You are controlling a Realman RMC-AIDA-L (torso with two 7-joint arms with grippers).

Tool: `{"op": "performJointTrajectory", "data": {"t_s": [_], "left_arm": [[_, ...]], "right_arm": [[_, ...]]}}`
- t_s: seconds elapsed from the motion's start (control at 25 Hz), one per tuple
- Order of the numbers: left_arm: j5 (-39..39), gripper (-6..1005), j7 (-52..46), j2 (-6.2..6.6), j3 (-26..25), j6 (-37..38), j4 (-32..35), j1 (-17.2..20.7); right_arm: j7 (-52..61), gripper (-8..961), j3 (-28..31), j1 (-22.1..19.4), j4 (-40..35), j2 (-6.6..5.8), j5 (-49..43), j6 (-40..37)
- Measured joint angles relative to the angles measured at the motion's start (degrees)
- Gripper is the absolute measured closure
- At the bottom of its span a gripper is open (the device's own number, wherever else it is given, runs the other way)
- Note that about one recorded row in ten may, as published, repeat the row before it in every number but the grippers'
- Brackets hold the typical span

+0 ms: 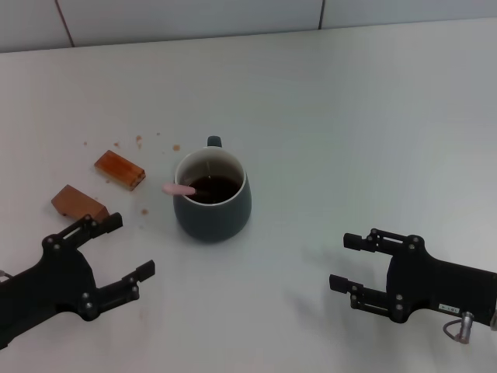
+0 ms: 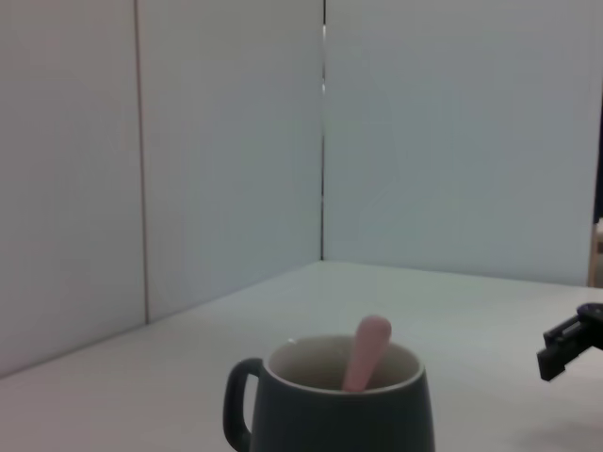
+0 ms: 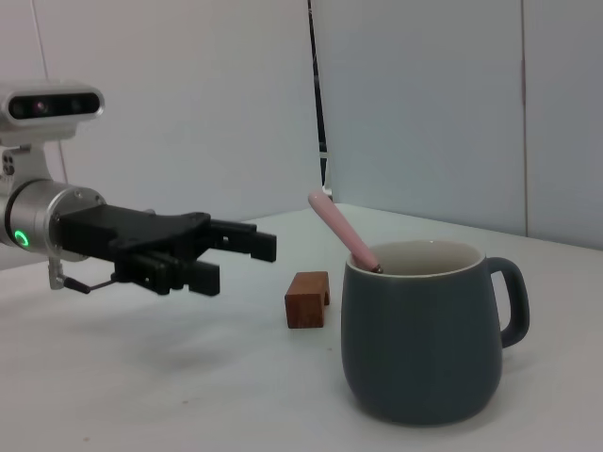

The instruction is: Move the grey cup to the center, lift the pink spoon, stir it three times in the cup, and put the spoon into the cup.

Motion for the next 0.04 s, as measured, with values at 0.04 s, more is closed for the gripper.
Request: {"op": "performJointTrajectory", "data": {"t_s": [0.04], "left_arm": [[0.0,161,0.0,0.00,0.0,0.0,0.0,0.0]], "right_arm": [[0.0,272,0.0,0.0,0.0,0.00,0.0,0.0]]}}
